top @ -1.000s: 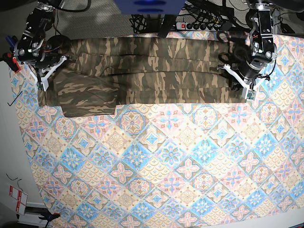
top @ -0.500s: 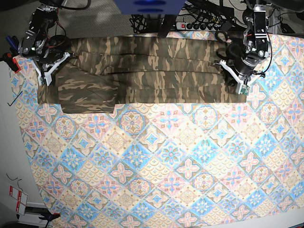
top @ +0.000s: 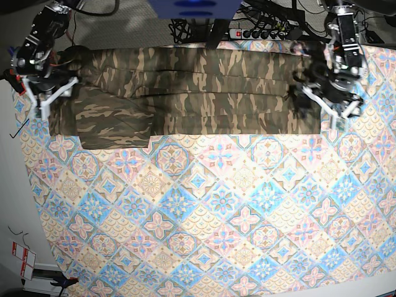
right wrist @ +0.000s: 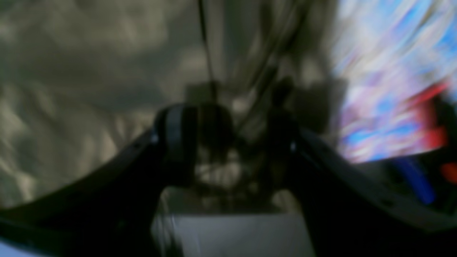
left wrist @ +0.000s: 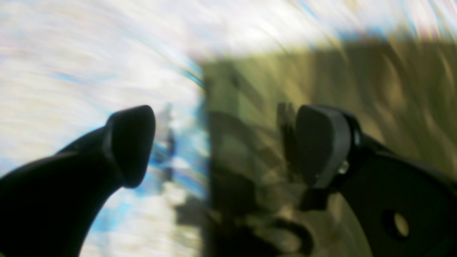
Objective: Fold the T-shirt properly
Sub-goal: 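Hold the strip ends with both grippers and drag them toward the robot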
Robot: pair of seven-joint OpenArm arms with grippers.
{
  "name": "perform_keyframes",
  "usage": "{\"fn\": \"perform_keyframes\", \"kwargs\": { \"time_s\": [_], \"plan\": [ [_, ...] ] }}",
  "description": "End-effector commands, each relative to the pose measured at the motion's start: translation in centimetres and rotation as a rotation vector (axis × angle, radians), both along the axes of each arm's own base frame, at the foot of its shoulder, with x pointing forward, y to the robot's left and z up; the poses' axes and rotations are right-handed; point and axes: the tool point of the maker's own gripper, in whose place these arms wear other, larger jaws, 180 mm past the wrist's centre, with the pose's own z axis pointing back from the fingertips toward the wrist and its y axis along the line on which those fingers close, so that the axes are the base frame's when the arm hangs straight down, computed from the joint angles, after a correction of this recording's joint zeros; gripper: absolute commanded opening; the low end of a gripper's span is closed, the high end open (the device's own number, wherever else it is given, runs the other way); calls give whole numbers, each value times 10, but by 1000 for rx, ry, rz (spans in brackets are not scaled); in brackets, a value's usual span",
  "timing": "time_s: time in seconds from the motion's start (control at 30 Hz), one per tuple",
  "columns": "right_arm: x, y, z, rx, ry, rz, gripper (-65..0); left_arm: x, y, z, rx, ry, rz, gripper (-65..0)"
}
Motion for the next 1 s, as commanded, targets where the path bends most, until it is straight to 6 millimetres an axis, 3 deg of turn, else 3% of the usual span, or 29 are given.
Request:
{"fn": "perform_keyframes", "kwargs": {
  "time_s": [0.0,0.1,0.17,0.23,0.3,0.37,0.5,0.67,0.97],
  "plan": [
    [6,-12,21,-53,-54,-4,-330,12,2,30,2,-99,0,-33],
    [12,-11,35,-78,-88,16,-329,14,-13,52,-35,-133,-9,-42],
    [14,-6,32,-69,-83,33,-329,10,-32,43,-72,-84,-48,-107],
    [18,6,26,-52,-78,73,-331,9,-52,34,-100,-58,-92,-255],
    [23,22,23,-39,-101,128,-344,6,-69,23,-144,-37,-105,-470],
    [28,33,22,-30,-131,166,-404,6,-77,17,-174,-50,-98,-650],
    [32,37,13,-4,-132,168,-641,7,-81,7,-218,-94,-82,-650],
    [40,24,-12,36,-87,131,-650,0,-83,-13,-244,-71,-66,-650],
    [40,20,-52,125,-27,72,-650,-22,-74,-59,-218,1,-16,-650]
  ]
}}
